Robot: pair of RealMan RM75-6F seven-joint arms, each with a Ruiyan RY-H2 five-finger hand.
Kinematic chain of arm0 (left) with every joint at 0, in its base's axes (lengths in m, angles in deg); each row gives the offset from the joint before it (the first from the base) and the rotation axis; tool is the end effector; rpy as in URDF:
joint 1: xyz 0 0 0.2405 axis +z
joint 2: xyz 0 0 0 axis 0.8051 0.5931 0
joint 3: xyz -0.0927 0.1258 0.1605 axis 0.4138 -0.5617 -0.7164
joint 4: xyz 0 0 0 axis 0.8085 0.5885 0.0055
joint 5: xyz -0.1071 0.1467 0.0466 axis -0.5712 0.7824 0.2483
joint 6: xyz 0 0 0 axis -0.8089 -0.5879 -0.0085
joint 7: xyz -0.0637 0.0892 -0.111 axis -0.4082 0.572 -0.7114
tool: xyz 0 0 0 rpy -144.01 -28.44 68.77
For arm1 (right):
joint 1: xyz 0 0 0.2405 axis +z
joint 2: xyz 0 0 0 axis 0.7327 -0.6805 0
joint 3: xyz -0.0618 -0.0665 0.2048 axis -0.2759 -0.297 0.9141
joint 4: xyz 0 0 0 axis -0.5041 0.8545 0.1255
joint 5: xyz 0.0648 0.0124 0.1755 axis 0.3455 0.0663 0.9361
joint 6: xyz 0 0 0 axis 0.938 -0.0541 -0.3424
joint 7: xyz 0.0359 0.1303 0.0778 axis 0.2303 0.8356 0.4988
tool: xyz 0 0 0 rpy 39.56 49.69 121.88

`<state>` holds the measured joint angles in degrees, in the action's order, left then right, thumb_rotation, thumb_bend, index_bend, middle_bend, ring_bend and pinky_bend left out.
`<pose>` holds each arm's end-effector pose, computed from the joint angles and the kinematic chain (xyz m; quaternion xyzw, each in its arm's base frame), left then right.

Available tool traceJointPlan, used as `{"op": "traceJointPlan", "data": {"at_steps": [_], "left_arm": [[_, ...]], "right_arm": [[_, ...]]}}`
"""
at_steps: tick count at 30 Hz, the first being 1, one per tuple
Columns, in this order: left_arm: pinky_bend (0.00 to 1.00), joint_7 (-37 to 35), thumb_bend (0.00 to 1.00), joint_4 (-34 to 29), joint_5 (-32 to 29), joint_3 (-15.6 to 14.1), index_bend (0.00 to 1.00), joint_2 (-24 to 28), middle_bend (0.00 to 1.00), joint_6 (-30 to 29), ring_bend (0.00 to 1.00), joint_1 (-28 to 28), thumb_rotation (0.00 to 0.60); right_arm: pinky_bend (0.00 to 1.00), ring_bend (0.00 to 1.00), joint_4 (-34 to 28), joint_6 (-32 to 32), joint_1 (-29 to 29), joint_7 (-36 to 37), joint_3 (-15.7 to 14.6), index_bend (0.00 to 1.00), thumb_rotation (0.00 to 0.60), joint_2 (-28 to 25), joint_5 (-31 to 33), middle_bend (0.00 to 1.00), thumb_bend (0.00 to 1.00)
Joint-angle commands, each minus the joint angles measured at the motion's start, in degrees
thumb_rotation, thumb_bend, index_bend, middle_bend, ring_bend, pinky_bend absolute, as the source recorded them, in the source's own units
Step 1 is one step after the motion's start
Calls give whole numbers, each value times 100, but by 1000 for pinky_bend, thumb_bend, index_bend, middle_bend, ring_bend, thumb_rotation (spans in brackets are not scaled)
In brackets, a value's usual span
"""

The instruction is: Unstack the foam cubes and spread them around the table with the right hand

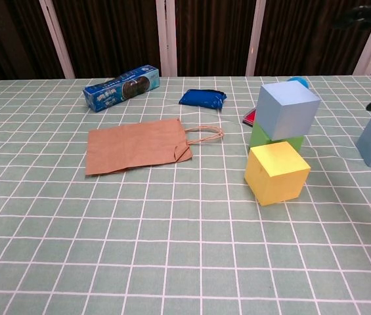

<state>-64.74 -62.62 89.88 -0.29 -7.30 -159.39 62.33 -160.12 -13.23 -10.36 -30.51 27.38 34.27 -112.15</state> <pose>-0.2874 0.1120 0.2476 -0.5186 -0.3993 -0.4255 0.6250 -0.1246 -0.2917 0.1335 0.6949 -0.3808 0.3653 0.4885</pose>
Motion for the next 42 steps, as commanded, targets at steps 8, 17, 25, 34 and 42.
{"op": "traceJointPlan", "data": {"at_steps": [8,17,25,34,42], "left_arm": [[18,-85,323,5,-40,20,137,24,0,-7,0,9,600],[18,-254,323,49,-72,41,137,58,0,-45,0,32,600],[18,-271,322,62,-109,63,137,68,0,-4,0,13,600],[18,-132,323,20,-160,89,137,34,0,43,0,-10,600],[18,32,323,-46,-206,112,137,0,0,44,0,-8,600]], "right_arm": [[0,0,-120,69,969,-1569,280,0,600,680,1236,0,131],[0,0,150,17,1633,-2349,301,0,600,1380,2347,0,131],[0,0,565,-42,2117,-2802,337,0,600,1748,3045,0,131],[0,3,797,-41,2394,-3018,363,0,600,1619,3477,0,130],[0,92,951,10,2653,-3371,208,0,600,1567,3855,19,131]]}}
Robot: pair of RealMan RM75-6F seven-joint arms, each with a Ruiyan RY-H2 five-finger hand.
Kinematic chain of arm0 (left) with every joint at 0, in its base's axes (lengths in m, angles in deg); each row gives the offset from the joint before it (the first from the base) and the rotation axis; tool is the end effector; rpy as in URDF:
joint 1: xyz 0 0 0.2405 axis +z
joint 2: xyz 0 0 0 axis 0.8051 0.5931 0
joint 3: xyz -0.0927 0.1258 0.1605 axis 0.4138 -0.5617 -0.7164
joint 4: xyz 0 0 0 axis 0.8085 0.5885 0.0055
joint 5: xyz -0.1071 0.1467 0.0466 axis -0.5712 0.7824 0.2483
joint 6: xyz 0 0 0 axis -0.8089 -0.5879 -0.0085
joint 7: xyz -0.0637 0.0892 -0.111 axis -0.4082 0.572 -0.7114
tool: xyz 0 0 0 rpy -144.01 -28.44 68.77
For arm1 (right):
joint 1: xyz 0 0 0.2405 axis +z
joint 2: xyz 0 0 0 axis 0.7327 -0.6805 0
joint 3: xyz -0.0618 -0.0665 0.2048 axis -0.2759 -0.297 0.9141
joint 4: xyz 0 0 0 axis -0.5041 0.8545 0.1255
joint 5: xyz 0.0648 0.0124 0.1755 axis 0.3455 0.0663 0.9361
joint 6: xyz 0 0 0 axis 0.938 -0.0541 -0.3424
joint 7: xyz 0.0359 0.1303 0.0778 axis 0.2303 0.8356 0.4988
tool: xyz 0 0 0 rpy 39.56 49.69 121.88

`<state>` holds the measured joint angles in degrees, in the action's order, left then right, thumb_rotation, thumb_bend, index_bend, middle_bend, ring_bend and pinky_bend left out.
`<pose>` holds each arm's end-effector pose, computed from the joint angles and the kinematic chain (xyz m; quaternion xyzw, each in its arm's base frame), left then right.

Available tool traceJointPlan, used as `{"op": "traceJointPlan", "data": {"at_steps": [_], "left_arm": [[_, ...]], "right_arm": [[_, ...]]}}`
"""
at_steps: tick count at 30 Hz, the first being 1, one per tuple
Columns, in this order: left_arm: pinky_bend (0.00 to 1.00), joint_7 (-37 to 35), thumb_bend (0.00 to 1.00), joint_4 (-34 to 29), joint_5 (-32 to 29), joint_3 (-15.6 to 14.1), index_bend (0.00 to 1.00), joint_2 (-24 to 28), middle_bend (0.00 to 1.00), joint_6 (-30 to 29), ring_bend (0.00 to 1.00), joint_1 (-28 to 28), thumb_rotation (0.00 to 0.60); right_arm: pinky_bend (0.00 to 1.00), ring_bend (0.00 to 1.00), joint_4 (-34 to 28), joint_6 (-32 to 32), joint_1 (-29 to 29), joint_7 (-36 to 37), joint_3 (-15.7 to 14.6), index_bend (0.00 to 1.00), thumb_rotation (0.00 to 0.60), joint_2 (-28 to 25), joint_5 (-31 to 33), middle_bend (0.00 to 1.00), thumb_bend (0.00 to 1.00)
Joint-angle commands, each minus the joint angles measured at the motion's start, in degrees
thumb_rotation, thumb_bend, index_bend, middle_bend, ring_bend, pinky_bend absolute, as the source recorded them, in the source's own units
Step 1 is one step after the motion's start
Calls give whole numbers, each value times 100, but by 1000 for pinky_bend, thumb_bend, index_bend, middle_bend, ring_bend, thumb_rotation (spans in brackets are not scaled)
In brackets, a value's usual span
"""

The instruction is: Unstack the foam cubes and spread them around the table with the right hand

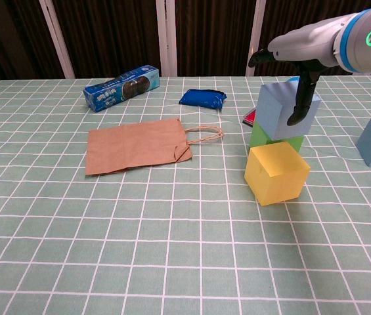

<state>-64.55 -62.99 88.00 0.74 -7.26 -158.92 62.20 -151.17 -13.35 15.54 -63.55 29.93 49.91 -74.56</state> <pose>-0.2898 0.1153 0.2512 -0.5068 -0.3982 -0.4246 0.6358 -0.0621 -0.3437 0.0615 0.7671 -0.3115 0.2097 0.5201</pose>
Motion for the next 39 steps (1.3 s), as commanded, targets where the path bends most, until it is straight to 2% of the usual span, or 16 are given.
{"op": "traceJointPlan", "data": {"at_steps": [1,7,19,23,31,35,39], "left_arm": [[18,16,323,-13,-27,10,137,-4,0,-1,0,6,600],[18,14,323,-17,-64,31,137,-1,0,-38,0,31,600],[18,198,322,-71,-27,20,138,-44,0,-55,0,45,600],[18,223,323,-80,-26,20,138,-50,0,-46,0,44,600],[18,251,323,-97,-34,29,138,-51,0,-33,0,38,600],[17,231,323,-97,-34,31,138,-43,0,-33,0,42,600],[18,212,323,-95,-31,30,138,-36,0,-23,0,39,600]], "right_arm": [[0,95,91,28,94,-99,-63,0,600,17,127,29,131],[0,123,301,52,227,-229,-159,0,600,99,231,57,131],[0,326,668,82,245,24,-222,27,600,306,-93,193,137],[0,397,828,132,259,12,-303,37,600,385,-178,204,192],[0,444,1111,231,199,220,-370,57,600,554,-486,218,223],[11,534,1151,313,157,378,-362,124,600,567,-639,272,293],[27,565,1129,274,97,541,-332,129,600,527,-875,281,313]]}}
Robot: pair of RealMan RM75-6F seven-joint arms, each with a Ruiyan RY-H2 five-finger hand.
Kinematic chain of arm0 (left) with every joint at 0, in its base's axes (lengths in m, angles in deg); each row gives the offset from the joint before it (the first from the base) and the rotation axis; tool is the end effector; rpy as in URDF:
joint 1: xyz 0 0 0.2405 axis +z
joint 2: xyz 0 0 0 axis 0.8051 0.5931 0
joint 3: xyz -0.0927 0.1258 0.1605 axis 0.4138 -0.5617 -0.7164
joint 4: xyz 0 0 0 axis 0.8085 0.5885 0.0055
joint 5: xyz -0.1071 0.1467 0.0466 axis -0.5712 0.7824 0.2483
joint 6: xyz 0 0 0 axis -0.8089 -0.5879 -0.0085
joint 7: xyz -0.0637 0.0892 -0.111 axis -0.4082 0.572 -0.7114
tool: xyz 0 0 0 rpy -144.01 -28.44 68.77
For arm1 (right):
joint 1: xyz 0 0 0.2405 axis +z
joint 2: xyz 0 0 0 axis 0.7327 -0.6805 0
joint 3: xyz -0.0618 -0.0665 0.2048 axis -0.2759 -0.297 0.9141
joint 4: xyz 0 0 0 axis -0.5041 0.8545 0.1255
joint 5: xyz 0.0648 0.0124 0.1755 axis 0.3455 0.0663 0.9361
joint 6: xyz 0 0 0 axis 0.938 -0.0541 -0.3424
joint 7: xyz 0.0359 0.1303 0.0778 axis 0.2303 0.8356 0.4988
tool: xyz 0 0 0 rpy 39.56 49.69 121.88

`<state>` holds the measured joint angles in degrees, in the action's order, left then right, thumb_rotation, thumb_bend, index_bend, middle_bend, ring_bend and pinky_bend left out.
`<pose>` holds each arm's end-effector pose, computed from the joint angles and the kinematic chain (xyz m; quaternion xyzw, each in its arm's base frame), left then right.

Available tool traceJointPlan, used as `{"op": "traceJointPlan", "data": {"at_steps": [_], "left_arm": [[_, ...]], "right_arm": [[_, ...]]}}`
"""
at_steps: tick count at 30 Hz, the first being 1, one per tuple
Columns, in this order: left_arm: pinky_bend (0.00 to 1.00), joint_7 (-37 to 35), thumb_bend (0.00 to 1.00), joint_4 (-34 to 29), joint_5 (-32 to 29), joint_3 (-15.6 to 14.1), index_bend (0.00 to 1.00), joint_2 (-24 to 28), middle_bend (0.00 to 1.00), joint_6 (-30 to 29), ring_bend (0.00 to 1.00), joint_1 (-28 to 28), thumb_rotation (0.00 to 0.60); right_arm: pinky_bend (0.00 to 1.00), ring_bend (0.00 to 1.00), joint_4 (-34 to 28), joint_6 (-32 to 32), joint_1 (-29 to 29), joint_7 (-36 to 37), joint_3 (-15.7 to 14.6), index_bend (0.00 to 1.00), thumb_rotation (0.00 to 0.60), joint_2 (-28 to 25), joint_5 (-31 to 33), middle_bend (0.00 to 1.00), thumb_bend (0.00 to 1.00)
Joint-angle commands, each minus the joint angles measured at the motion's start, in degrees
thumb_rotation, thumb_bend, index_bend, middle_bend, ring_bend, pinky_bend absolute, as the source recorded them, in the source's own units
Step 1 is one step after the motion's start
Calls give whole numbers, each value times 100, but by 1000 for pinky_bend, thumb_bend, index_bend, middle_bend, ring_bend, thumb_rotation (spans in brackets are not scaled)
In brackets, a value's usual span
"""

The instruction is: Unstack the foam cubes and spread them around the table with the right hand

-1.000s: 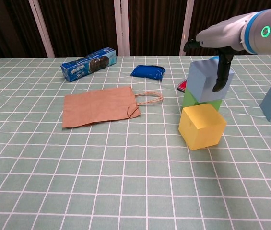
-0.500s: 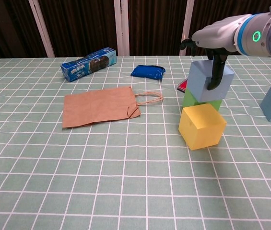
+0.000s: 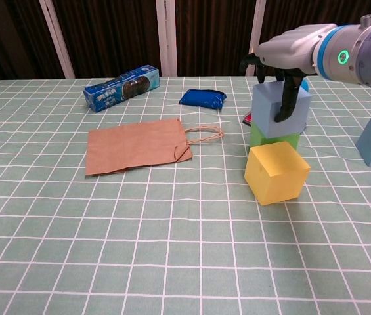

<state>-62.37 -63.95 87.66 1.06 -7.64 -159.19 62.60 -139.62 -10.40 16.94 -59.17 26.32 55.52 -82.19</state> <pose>-0.2885 0.1143 0.2496 -0.5040 -0.3937 -0.4190 0.6445 -0.0659 -0.3649 0.0431 0.7744 -0.2663 0.2260 0.5276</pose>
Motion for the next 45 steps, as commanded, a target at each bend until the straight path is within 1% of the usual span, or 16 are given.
{"op": "traceJointPlan", "data": {"at_steps": [1,10,13,16,20,25,28,29,33,36,37,39,40,41,43,45], "left_arm": [[18,-10,323,0,5,-3,138,4,0,6,0,-1,600],[18,-51,323,4,42,-16,138,20,0,10,0,-2,600],[18,-99,323,15,21,-7,138,32,0,5,0,3,600],[18,-121,322,17,2,2,138,40,0,22,0,-5,600],[18,-117,323,19,28,-7,138,41,0,17,0,-4,600],[18,-119,323,14,10,-5,138,42,0,-5,0,16,600],[18,-133,322,16,-27,14,138,44,0,-2,0,15,600],[18,-130,323,16,-35,16,138,44,0,8,0,10,600],[18,-64,323,5,-9,-4,138,40,0,66,0,-14,600],[18,-60,323,2,45,-29,138,47,0,55,0,-8,600],[18,-72,323,6,46,-27,138,51,0,42,0,-3,600],[17,-101,323,15,18,-10,138,54,0,31,0,-1,600],[17,-111,323,18,-1,-2,138,55,0,35,0,-1,600],[18,-131,323,20,-28,6,138,61,0,52,0,-6,600],[18,-151,322,22,-45,14,138,70,0,75,0,-18,600],[18,-147,323,23,-46,13,139,74,0,98,0,-29,600]], "right_arm": [[31,567,-62,-37,-48,121,50,129,600,-60,-118,281,320],[59,593,-202,-318,54,47,337,129,600,-124,67,280,335],[61,597,-106,-476,78,73,456,129,600,-29,113,281,336],[62,598,64,-724,80,110,515,130,600,159,-8,281,335],[69,598,554,-1174,44,275,612,151,600,652,-259,281,335],[70,597,1473,-1709,15,809,973,157,600,1568,-505,281,335],[70,598,1935,-1849,67,871,1076,157,600,2018,-644,281,335],[70,598,2041,-1882,72,907,1133,157,600,2155,-655,281,335],[70,598,2287,-1937,51,1376,1547,157,600,2799,-558,280,335],[70,583,2439,-1912,91,1445,1576,157,600,3166,-667,280,335],[70,552,2455,-1913,92,1451,1598,157,600,3259,-685,281,335],[64,439,2439,-1873,80,1484,1667,156,600,3382,-677,277,335],[53,350,2397,-1831,68,1490,1694,155,600,3417,-651,261,329],[38,269,2324,-1760,48,1458,1705,147,600,3436,-619,234,303],[14,177,2172,-1669,6,1376,1702,121,600,3430,-579,180,233],[3,133,2001,-1628,-49,1340,1679,89,600,3426,-619,145,173]]}}
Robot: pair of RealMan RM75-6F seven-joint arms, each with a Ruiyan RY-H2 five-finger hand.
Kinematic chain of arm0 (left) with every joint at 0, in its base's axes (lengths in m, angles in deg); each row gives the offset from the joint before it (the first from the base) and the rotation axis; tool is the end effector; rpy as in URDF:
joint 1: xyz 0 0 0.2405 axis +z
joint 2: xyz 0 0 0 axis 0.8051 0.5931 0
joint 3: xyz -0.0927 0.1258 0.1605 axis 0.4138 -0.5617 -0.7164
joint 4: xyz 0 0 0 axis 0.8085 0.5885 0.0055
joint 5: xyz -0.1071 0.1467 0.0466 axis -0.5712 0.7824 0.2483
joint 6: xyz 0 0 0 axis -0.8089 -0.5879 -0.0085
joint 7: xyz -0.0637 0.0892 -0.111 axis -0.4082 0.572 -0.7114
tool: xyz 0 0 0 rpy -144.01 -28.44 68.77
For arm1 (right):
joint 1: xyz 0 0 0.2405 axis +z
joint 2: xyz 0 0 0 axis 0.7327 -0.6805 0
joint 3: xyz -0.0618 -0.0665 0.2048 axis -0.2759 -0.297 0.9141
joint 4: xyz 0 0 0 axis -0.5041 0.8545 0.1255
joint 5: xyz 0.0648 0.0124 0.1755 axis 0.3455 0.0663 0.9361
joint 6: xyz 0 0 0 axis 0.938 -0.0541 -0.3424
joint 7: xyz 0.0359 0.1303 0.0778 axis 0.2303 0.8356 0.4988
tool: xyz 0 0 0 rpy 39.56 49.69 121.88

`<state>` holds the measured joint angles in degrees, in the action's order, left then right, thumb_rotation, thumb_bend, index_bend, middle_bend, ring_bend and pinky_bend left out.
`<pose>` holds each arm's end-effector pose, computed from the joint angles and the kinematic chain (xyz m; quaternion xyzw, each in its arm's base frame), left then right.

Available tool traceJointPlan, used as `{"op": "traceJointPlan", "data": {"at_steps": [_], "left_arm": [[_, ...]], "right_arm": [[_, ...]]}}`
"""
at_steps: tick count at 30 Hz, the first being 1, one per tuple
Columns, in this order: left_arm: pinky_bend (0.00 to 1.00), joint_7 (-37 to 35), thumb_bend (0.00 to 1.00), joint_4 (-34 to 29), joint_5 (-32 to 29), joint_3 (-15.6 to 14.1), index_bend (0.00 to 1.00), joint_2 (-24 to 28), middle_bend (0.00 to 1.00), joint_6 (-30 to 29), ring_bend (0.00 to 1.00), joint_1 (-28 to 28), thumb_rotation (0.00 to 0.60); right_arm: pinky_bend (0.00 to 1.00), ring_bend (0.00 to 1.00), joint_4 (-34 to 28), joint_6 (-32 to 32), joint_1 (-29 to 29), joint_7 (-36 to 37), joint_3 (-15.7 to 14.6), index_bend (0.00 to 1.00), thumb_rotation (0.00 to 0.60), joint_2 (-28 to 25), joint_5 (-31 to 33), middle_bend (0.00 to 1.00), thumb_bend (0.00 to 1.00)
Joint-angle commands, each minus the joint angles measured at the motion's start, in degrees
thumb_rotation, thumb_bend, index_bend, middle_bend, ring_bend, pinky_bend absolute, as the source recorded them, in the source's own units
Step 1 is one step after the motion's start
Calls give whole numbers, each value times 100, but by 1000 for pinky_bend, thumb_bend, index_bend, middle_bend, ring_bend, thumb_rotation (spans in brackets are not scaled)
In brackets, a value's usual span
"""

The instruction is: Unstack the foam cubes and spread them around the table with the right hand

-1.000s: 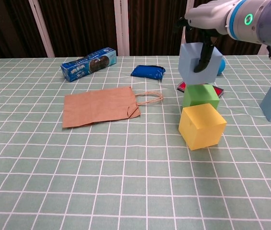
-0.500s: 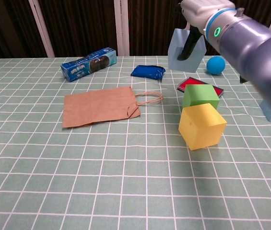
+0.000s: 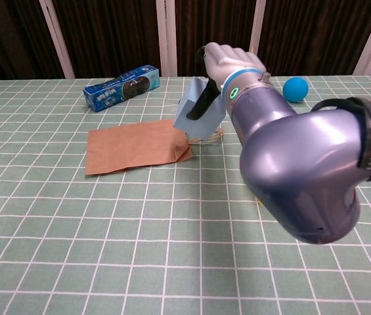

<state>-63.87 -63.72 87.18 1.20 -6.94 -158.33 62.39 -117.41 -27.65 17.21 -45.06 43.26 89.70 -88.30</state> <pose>-0.2906 0.1157 0.2524 -0.5024 -0.4000 -0.4189 0.6419 -0.0056 -0.3541 -0.0321 0.5898 -0.4417 0.4198 0.5299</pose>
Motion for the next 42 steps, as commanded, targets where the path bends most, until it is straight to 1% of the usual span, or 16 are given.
{"op": "traceJointPlan", "data": {"at_steps": [1,6,10,14,15,16,19,22,24,26,30,32,35,37,39,42], "left_arm": [[18,4,323,-1,10,-6,139,6,0,19,0,-10,600],[18,-1,323,-6,31,-14,139,5,0,6,0,-4,600],[18,-28,323,1,5,-4,139,8,0,3,0,0,600],[17,-30,323,3,-23,13,139,10,0,24,0,-14,600],[18,-28,322,2,-25,14,139,11,0,32,0,-18,600],[18,-25,322,2,-27,14,139,12,0,37,0,-21,600],[18,38,323,-15,-31,15,139,-2,0,79,0,-45,600],[18,138,322,-48,4,0,140,-25,0,98,0,-61,600],[18,212,323,-68,32,-10,141,-45,0,93,0,-65,600],[18,308,323,-93,46,-14,141,-77,0,92,0,-71,600],[18,459,323,-130,80,-31,140,-119,0,95,0,-77,600],[18,514,323,-139,103,-39,139,-139,0,86,0,-77,600],[17,533,323,-142,133,-48,135,-148,0,78,0,-80,600],[18,516,322,-134,162,-55,133,-144,0,72,0,-82,600],[18,452,322,-113,239,-86,131,-124,0,86,0,-96,600],[18,382,322,-63,311,-101,129,-103,0,75,0,-109,600]], "right_arm": [[0,121,-288,91,-105,-67,-20,75,600,12,-45,132,152],[0,90,-642,137,-229,-52,32,18,600,-28,-132,83,81],[0,87,-919,113,-313,-149,117,12,600,-192,-177,77,72],[0,87,-1200,-64,-467,-302,49,11,600,-581,-520,77,65],[0,87,-1292,-121,-538,-320,10,11,600,-734,-644,77,75],[0,87,-1368,-131,-593,-309,-13,12,600,-837,-708,77,108],[0,89,-1838,-81,-932,-199,-79,12,600,-1486,-885,77,231],[0,90,-2418,38,-1310,-98,-179,12,600,-2188,-917,77,261],[0,90,-2828,77,-1633,132,-269,12,600,-2653,-982,77,262],[0,90,-3274,200,-2027,462,-521,12,600,-3231,-1271,77,262],[0,90,-3834,341,-2791,1144,-1238,12,600,-4274,-2213,77,262],[0,89,-4012,292,-3161,1513,-1575,12,600,-4656,-2653,72,261],[0,87,-4190,298,-3602,2149,-1945,11,600,-5071,-3094,57,262],[0,80,-4084,257,-3891,2664,-2189,9,600,-5262,-3544,46,262],[0,69,-3814,122,-4149,3032,-2418,6,600,-5337,-4037,37,262],[0,59,-3354,-149,-4497,3264,-2761,4,600,-5359,-4673,22,262]]}}
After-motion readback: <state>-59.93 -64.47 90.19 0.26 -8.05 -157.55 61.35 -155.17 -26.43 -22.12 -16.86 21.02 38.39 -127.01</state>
